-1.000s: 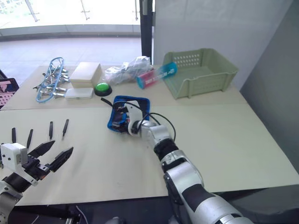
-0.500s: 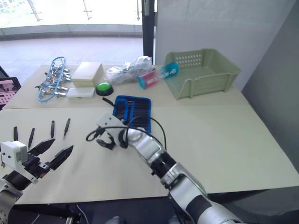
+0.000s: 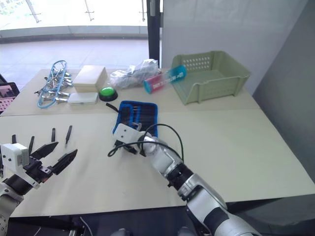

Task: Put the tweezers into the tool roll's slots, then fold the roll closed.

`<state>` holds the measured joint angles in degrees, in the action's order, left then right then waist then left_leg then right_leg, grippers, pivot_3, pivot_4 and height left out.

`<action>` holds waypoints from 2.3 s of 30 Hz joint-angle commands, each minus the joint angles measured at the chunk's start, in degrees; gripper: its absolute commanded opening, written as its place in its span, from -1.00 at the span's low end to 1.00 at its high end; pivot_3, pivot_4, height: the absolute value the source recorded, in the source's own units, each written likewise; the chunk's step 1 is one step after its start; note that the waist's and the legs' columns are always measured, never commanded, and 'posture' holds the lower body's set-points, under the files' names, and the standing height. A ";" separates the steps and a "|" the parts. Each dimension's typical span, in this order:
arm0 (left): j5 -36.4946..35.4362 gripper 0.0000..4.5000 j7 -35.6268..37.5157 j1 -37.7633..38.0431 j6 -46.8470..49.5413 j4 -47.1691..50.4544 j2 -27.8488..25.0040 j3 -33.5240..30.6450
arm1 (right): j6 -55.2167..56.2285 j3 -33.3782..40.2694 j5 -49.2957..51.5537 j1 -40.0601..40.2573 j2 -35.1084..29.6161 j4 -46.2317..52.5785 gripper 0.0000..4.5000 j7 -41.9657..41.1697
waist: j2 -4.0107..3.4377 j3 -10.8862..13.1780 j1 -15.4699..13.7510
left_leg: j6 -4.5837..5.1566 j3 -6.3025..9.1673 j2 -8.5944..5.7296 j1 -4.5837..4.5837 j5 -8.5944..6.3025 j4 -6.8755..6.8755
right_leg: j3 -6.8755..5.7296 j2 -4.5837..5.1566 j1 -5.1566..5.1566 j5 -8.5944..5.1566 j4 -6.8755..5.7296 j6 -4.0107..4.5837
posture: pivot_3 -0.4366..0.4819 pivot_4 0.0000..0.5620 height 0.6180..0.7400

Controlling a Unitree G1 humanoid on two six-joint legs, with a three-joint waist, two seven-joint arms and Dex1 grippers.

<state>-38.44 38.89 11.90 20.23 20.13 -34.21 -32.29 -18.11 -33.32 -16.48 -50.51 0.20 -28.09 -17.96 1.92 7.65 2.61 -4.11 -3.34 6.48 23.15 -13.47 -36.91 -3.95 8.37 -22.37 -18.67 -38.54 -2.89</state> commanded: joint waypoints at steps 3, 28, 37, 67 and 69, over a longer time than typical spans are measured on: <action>-0.38 1.00 -0.01 0.72 0.17 1.74 -0.65 -0.91 | 2.48 0.63 -3.24 -0.31 0.99 -3.78 0.76 2.29 | 0.00 0.00 -0.01 | 0.00 0.00 0.00 -0.05 0.00 -0.01 | 0.00 0.00 0.04 0.00 -0.01 0.00 | -0.05 -0.47 0.61; -0.74 1.00 0.62 2.19 -0.22 2.59 -0.03 -0.01 | 3.83 2.13 -2.86 12.11 -9.41 17.65 -0.98 -11.18 | 0.01 -0.01 -0.60 | 0.00 0.01 0.00 0.01 0.00 -0.02 | 0.00 0.00 0.05 0.00 0.08 0.00 | -0.05 -0.47 0.61; -1.08 1.00 1.00 2.25 0.39 2.38 -0.22 0.42 | -4.67 2.35 -2.62 21.31 -10.45 28.51 -0.98 -14.91 | 0.03 -0.02 -0.43 | 0.01 0.00 0.00 -0.07 0.00 -0.02 | 0.00 0.00 0.09 0.00 0.28 0.00 | -0.05 -0.47 0.61; -1.00 1.00 0.67 2.43 0.87 2.99 0.18 0.23 | -56.05 39.63 34.61 12.91 12.59 33.59 0.46 0.36 | 0.03 -0.02 -2.11 | 0.05 0.00 -0.01 -0.02 -0.02 -0.03 | 0.00 -0.01 0.15 0.00 0.35 0.00 | -0.05 -0.47 0.61; -1.05 1.00 0.68 2.47 0.89 3.02 0.17 0.20 | -55.77 40.13 36.27 12.28 12.83 32.85 0.46 2.15 | 0.03 -0.02 -2.10 | 0.05 0.01 -0.01 -0.02 -0.02 -0.04 | 0.00 -0.01 0.15 0.00 0.35 0.00 | -0.05 -0.47 0.61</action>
<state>-38.58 39.47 14.36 21.50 21.60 -33.92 -31.06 -74.01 4.59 19.37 -35.07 5.88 5.07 -18.34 1.95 7.63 0.51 -4.06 -3.33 6.47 23.13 -13.50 -36.95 -3.95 8.36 -22.23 -18.67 -38.19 -2.90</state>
